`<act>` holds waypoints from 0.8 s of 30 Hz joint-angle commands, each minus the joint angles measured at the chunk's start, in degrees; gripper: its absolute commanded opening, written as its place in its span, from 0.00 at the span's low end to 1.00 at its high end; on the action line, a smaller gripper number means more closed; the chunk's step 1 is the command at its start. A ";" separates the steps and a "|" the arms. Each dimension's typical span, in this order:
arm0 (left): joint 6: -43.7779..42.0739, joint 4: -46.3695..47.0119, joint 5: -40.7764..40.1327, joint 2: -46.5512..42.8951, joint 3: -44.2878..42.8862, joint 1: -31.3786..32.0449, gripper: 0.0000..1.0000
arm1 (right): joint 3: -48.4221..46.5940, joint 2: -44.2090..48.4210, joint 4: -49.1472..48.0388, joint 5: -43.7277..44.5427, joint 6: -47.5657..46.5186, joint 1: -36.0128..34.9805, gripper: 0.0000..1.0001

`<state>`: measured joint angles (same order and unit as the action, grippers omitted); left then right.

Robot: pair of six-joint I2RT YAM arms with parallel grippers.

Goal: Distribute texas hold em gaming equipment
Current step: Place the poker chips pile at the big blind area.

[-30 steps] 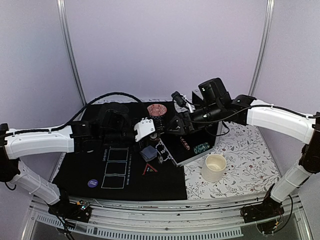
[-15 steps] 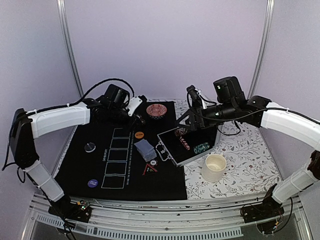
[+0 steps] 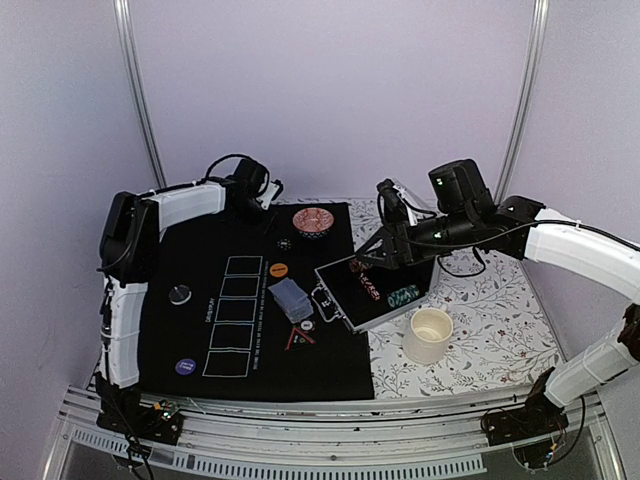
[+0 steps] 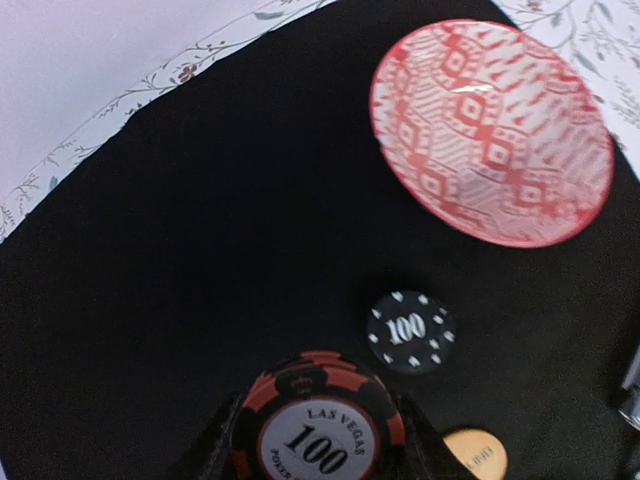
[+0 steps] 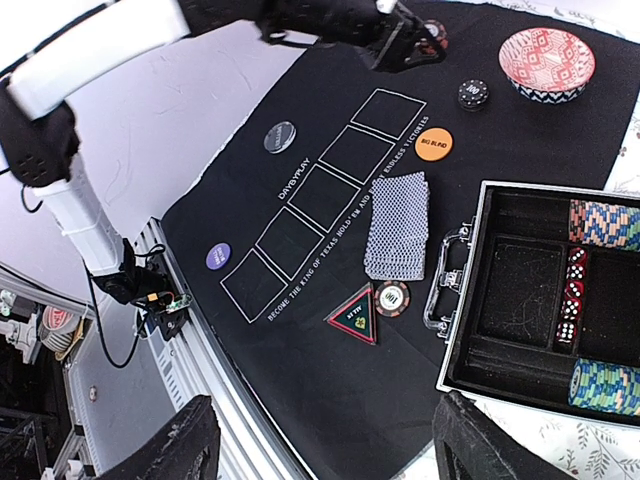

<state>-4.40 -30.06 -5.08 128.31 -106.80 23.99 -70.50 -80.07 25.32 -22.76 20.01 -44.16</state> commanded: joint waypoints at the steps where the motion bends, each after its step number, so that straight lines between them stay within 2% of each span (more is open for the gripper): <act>1: -0.43 -5.99 -1.52 7.82 -10.11 -1.69 0.00 | -0.03 0.25 0.33 0.62 -0.47 0.38 0.75; 4: -0.89 -8.60 -1.58 12.89 -13.81 -2.29 0.00 | 0.70 0.55 0.00 0.47 -0.19 0.44 0.75; 12: -0.27 -9.44 2.09 16.62 -14.46 -2.72 0.00 | 0.52 0.17 0.14 0.05 -0.43 0.39 0.75; 14: -0.13 -9.81 3.01 16.94 -14.36 -2.67 0.10 | 0.40 0.14 0.39 0.00 -0.62 0.37 0.75; 18: -0.20 -9.97 3.30 16.91 -14.18 -2.71 0.37 | -0.40 -0.22 0.50 0.05 -0.98 0.34 0.75; 20: -0.39 -9.97 2.93 16.84 -14.37 -2.72 0.44 | -0.23 -0.06 0.08 -0.36 -0.87 0.34 0.75; 24: -0.76 -9.92 2.51 16.84 -14.36 -2.70 0.53 | 0.56 1.35 -0.14 -0.34 -0.74 0.35 0.75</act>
<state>-4.56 -38.04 -3.38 143.63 -120.62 21.47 -70.48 -80.07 25.69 -22.83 19.66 -44.16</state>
